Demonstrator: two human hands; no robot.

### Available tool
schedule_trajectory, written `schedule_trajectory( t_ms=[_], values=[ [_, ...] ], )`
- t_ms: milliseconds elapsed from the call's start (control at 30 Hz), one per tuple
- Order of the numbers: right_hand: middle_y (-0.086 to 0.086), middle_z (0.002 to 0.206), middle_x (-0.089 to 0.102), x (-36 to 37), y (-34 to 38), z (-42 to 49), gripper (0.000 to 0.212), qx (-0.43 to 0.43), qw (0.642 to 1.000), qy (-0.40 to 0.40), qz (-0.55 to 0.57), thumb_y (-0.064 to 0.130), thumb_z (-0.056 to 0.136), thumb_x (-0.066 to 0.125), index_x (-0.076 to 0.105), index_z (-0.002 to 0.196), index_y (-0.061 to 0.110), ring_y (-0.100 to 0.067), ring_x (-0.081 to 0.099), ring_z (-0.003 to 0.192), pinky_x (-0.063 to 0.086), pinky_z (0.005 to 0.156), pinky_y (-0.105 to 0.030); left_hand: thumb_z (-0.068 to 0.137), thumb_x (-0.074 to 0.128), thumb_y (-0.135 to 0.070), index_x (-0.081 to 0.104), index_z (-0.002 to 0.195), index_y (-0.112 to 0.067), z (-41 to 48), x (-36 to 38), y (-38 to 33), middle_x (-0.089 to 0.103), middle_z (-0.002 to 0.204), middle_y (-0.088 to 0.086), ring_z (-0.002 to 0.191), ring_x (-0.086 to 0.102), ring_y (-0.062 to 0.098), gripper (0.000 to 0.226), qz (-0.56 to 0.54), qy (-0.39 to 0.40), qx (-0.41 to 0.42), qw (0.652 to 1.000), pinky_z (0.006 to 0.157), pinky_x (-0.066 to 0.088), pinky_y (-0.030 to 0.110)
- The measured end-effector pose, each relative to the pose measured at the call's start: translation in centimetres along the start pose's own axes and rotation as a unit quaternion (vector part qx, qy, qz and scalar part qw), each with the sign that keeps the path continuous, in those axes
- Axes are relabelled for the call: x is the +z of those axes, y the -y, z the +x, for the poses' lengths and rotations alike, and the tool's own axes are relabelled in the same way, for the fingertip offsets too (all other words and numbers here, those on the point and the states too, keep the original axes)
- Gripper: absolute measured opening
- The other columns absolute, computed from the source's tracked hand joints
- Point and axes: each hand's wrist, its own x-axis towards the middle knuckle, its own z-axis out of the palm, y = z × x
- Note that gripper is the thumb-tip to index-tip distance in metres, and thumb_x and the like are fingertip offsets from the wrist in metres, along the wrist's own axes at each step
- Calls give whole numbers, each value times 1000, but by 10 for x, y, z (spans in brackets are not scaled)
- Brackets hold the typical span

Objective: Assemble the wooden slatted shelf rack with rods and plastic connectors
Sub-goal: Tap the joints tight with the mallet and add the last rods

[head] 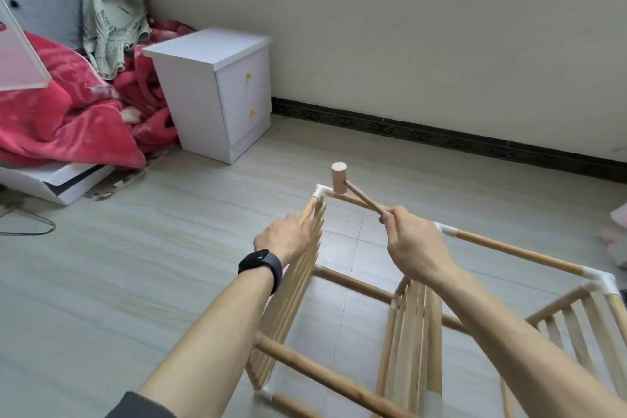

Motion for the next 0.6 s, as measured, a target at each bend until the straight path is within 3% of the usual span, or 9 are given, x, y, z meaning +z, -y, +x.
schedule_trajectory(
  t_ms=[67, 133, 267, 367, 433, 533, 600],
  values=[
    [7, 78, 61, 8, 1, 19, 34, -15, 1000, -21, -15, 43, 107, 27, 56, 101, 25, -23, 58, 74, 46, 69, -43, 104, 21, -57, 60, 112, -13, 8, 8, 0, 66, 99, 8, 91, 62, 32, 59, 16, -26, 13, 999, 76, 47, 38],
    [10, 74, 56, 17, 3, 32, 32, -28, 999, -26, -16, 42, 107, 28, 54, 99, 25, -17, 53, 69, 36, 59, -37, 106, 21, -54, 59, 111, -12, 12, 13, 0, 68, 104, 13, 95, 62, 35, 57, 40, -55, 28, 997, 72, 39, 38],
    [4, 73, 57, 31, 12, 51, 34, -42, 999, 0, -19, 39, 109, 28, 54, 98, 19, -23, 55, 68, 36, 59, -39, 107, 22, -51, 58, 111, -11, 13, 16, 1, 68, 104, 14, 87, 58, 34, 54, 35, -62, 43, 997, 71, 37, 37],
    [3, 69, 57, 37, 21, 58, 33, -75, 991, -88, 73, 36, 110, 28, 53, 100, 17, -20, 54, 58, 39, 51, -35, 107, 23, -49, 58, 113, -11, 14, 18, 2, 68, 103, 13, 92, 63, 35, 53, 47, -69, 44, 996, 70, 37, 37],
    [2, 67, 55, 41, 22, 57, 31, -81, 987, -107, 83, 32, 111, 28, 50, 101, 13, -20, 53, 54, 43, 49, -36, 107, 23, -49, 58, 113, -11, 14, 19, 2, 68, 102, 12, 85, 59, 33, 52, 53, -73, 42, 995, 69, 37, 37],
    [-5, 73, 60, 45, 19, 58, 31, -16, 997, 40, -61, 34, 110, 25, 48, 98, 16, -27, 57, 63, 51, 58, -44, 108, 23, -48, 58, 114, -11, 13, 18, 1, 69, 102, 13, 82, 56, 31, 51, 57, -75, 41, 995, 69, 36, 37],
    [-5, 73, 60, 46, 18, 61, 33, -35, 999, -2, -22, 35, 109, 27, 50, 97, 15, -25, 55, 62, 43, 54, -40, 108, 24, -48, 58, 114, -10, 12, 19, 0, 69, 103, 13, 91, 63, 33, 51, 58, -77, 45, 994, 70, 37, 36]
  ],
)
